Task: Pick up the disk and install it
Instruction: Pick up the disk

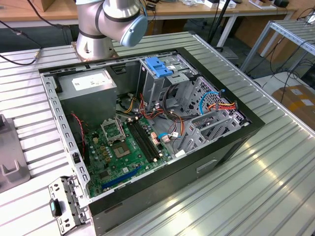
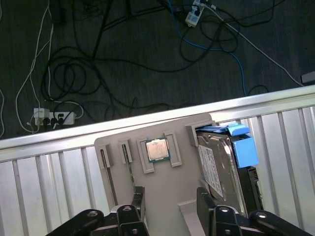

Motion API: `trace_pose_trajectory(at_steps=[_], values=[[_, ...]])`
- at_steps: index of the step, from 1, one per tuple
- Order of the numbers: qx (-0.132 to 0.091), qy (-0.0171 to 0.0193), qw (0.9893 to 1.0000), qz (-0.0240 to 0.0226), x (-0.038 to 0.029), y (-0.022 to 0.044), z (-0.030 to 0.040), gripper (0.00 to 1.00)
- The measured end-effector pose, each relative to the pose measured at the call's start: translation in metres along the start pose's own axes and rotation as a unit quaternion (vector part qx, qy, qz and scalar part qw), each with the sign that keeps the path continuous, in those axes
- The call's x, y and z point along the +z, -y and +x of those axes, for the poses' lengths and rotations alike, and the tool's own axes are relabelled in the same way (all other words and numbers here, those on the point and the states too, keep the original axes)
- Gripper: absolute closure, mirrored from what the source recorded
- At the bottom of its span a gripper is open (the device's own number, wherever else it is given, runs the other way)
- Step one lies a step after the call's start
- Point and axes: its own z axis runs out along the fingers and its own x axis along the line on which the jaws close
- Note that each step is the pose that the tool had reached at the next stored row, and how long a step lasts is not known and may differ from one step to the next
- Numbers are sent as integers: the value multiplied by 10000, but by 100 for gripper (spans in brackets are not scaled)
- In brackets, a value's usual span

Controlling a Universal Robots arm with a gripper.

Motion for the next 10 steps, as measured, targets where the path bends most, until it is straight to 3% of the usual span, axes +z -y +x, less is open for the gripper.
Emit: trace_pose_trajectory(at_steps=[10], values=[[0, 0, 10000, 0, 1, -4, -23, 46]])
